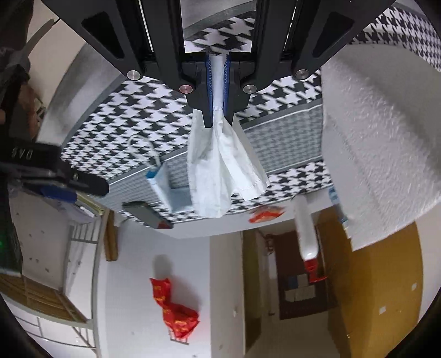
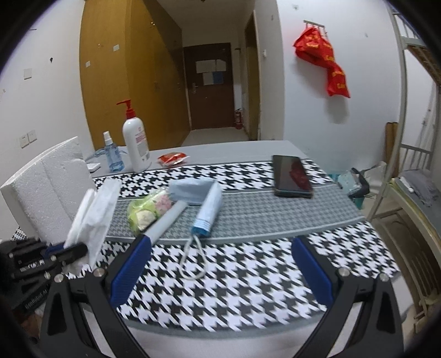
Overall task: Organize soft objects
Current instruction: 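Close the right gripper on the blue surgical mask and lift it, then carry the blue mask over the foam box while the left tool carries the paper masks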
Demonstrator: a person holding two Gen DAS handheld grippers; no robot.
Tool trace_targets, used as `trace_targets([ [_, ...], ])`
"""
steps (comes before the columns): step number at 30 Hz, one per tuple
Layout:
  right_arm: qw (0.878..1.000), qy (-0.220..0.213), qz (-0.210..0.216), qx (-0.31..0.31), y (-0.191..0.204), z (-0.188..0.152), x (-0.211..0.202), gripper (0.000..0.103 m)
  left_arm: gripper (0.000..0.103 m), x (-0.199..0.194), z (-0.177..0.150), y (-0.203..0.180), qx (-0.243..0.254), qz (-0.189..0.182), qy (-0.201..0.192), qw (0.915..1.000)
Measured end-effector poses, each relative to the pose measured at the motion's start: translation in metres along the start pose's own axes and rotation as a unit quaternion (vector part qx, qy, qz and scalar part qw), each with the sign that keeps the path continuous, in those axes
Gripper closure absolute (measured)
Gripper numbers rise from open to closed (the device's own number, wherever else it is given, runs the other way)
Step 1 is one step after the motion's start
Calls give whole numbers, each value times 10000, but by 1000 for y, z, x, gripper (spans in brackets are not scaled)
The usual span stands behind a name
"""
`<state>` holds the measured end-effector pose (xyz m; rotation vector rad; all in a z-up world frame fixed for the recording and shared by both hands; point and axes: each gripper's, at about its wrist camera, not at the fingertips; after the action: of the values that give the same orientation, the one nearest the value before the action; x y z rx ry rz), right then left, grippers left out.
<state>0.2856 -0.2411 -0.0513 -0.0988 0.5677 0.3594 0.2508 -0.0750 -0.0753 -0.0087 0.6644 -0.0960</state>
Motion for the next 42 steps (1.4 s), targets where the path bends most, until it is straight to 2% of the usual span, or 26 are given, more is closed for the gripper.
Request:
trace_targets([
  [6,9998,21,153,-133,11,12,14,0,96,15,-4,13,-251,306,120,9991],
  [15,9991,224,343,-112,13,29,42,0,96,25,-5,27,-449,769,-73,9960],
  [25,9972,674,190,-259,20,26,83,1,96,27,-5,30,-577,849,35,9947],
  [31,9955,907,-11,-267,16,22,101,22,96,25,-6,30,-594,863,-24,9945],
  [35,9938,1096,-2,-187,12,21,111,45,96,22,-8,29,-577,812,-15,9950],
  [38,9925,1217,5,-122,10,19,117,52,96,22,-8,30,-592,792,-28,9951],
  [42,9915,1295,-11,-96,10,18,120,80,96,22,-7,30,-597,767,-12,9953],
])
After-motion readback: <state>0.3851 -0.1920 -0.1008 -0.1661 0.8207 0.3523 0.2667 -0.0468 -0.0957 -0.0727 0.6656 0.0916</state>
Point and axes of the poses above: each gripper's, at about its wrist camera, not at the fingertips, and x roughly the way its jaws point, y to its left, z to its top, and after that the axes turned 4 degrees about -x, right-handed
